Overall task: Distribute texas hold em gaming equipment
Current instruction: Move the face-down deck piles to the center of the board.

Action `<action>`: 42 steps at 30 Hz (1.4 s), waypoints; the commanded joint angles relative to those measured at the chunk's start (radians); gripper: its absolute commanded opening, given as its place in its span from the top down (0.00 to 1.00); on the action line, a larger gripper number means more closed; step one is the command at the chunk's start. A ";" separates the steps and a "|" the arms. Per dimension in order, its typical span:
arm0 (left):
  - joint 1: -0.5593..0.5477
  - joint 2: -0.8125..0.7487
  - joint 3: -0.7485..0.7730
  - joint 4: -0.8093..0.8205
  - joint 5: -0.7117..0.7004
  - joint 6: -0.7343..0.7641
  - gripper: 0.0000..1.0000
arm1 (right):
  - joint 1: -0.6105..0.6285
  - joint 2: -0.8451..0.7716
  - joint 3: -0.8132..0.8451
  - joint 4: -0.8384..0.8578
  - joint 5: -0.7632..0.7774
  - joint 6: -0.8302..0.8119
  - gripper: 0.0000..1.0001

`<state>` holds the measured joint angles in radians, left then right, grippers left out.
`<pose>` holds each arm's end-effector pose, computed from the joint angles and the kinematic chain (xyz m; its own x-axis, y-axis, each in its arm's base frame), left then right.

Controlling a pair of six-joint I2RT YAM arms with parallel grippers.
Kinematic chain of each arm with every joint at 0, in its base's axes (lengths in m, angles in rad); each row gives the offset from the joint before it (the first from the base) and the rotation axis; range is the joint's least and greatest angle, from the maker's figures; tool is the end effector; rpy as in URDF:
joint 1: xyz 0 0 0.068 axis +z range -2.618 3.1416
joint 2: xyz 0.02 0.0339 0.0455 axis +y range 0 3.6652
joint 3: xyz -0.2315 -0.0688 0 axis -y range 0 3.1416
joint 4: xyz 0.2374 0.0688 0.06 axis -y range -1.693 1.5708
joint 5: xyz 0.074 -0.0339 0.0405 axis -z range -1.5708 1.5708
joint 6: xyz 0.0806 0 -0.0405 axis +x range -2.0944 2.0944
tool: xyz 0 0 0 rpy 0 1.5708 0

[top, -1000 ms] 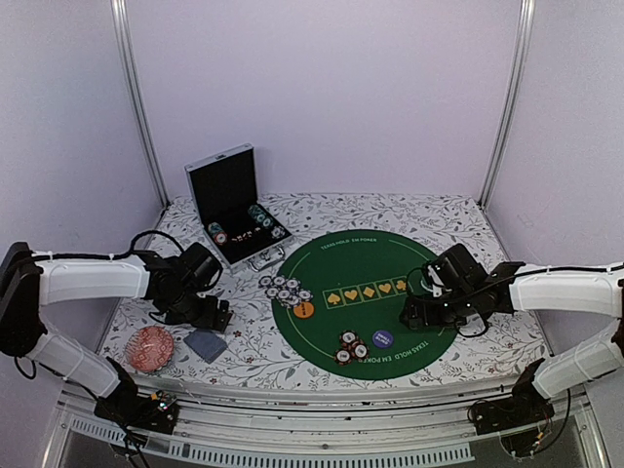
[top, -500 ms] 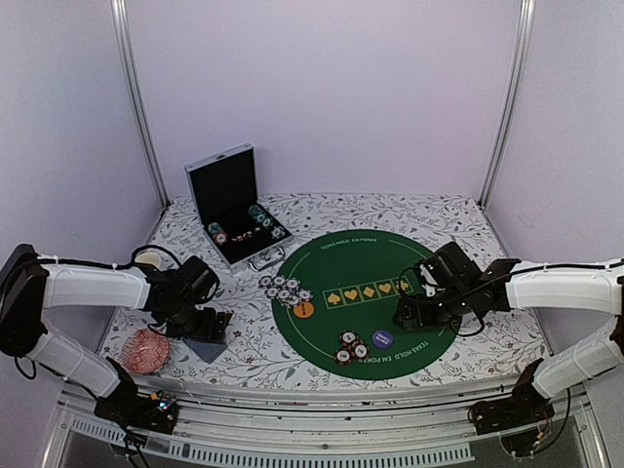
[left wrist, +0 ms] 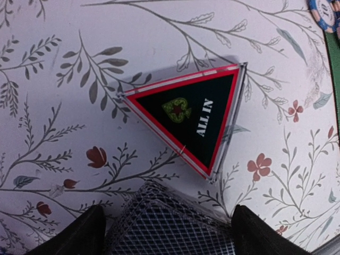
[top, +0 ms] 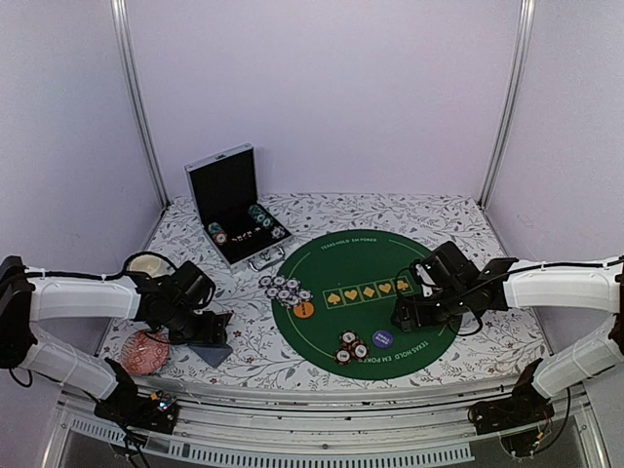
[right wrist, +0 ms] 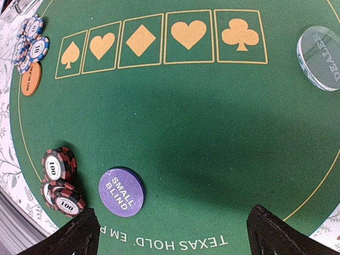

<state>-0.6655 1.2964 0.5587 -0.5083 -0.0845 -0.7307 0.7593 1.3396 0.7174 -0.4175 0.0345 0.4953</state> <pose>0.1793 -0.1321 0.0748 -0.9516 -0.0984 -0.2910 -0.0551 0.9866 -0.1534 0.2000 0.1860 0.1160 -0.8712 -0.1720 -0.4597 -0.2969 0.9305 0.2146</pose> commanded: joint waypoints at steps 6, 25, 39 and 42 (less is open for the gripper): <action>-0.083 0.008 -0.030 -0.010 0.116 -0.087 0.20 | 0.008 0.002 0.005 0.035 0.006 -0.014 0.01; -0.194 0.128 0.093 0.025 0.126 -0.023 0.18 | 0.082 -0.029 0.069 -0.025 -0.028 0.003 0.01; -0.016 0.056 0.223 -0.028 0.067 0.170 0.10 | 0.554 0.531 0.661 0.108 0.115 -0.092 0.01; 0.062 0.003 0.206 -0.022 0.046 0.176 0.02 | 0.612 0.699 0.849 0.075 0.119 -0.163 0.01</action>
<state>-0.6930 1.3666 0.7696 -0.5198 -0.0113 -0.5941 1.3018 1.8729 1.3872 -0.3321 0.1062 0.4278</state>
